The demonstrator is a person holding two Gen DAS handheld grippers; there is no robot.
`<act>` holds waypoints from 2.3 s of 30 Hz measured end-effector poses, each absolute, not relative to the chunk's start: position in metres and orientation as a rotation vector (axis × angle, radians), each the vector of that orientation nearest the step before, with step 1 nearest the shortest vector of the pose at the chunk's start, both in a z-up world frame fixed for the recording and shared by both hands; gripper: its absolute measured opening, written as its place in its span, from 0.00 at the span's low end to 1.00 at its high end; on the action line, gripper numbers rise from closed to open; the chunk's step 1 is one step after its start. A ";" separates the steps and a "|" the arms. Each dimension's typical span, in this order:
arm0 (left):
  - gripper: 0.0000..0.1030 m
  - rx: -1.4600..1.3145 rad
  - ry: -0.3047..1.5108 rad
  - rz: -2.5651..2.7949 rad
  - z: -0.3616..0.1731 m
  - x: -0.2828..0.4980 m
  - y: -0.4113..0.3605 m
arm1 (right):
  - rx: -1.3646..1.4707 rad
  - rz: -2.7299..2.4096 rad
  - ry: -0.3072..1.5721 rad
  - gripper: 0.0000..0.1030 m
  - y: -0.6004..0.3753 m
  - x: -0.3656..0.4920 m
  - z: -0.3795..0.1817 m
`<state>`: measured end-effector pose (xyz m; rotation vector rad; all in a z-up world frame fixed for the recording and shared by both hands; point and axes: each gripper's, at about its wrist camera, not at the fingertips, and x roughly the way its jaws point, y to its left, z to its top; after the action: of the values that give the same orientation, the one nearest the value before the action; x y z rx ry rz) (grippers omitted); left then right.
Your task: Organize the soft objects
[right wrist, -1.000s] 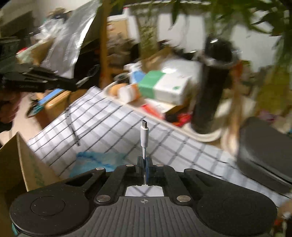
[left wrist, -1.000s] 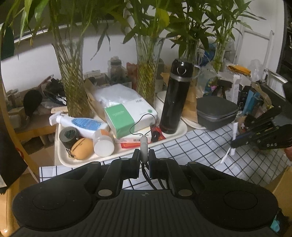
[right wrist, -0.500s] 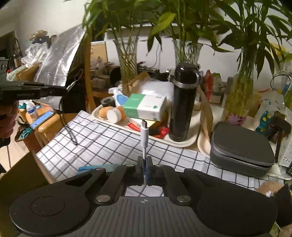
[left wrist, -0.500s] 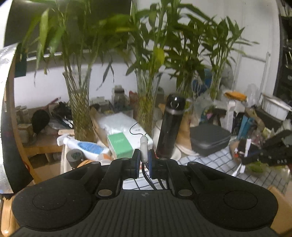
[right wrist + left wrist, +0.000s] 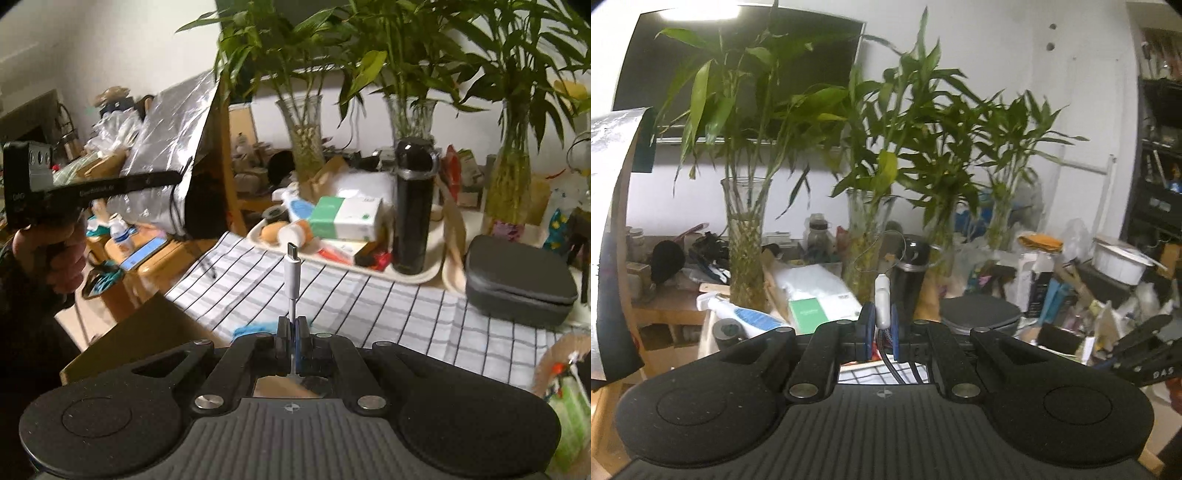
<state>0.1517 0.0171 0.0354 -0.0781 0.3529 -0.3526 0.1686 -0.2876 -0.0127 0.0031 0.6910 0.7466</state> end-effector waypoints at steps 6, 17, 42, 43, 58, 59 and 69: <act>0.09 -0.096 0.378 -0.410 0.030 0.133 0.010 | 0.000 0.748 0.702 0.04 -0.286 0.147 -0.016; 0.09 -0.049 0.578 -0.557 0.010 0.111 -0.002 | 0.017 0.762 0.703 0.04 -0.291 0.132 -0.016; 0.58 -0.057 0.587 -0.385 0.002 0.100 0.032 | -0.049 0.909 0.765 0.05 -0.249 0.127 -0.024; 0.58 -0.060 0.580 -0.371 0.003 0.100 0.034 | -0.056 0.921 0.770 0.05 -0.244 0.127 -0.024; 0.58 -0.107 0.570 -0.229 0.004 0.096 0.067 | -0.194 1.139 0.711 0.84 -0.180 0.106 -0.020; 0.58 -0.108 0.574 -0.222 0.003 0.096 0.069 | -0.191 1.134 0.691 0.87 -0.181 0.105 -0.018; 0.58 -0.119 0.600 -0.199 0.002 0.101 0.067 | -0.174 0.927 0.686 1.00 -0.199 0.124 -0.023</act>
<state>0.1007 0.0666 0.0016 -0.1194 0.5996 -0.1986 0.1240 -0.1987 -0.0231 -0.1739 0.6860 0.9267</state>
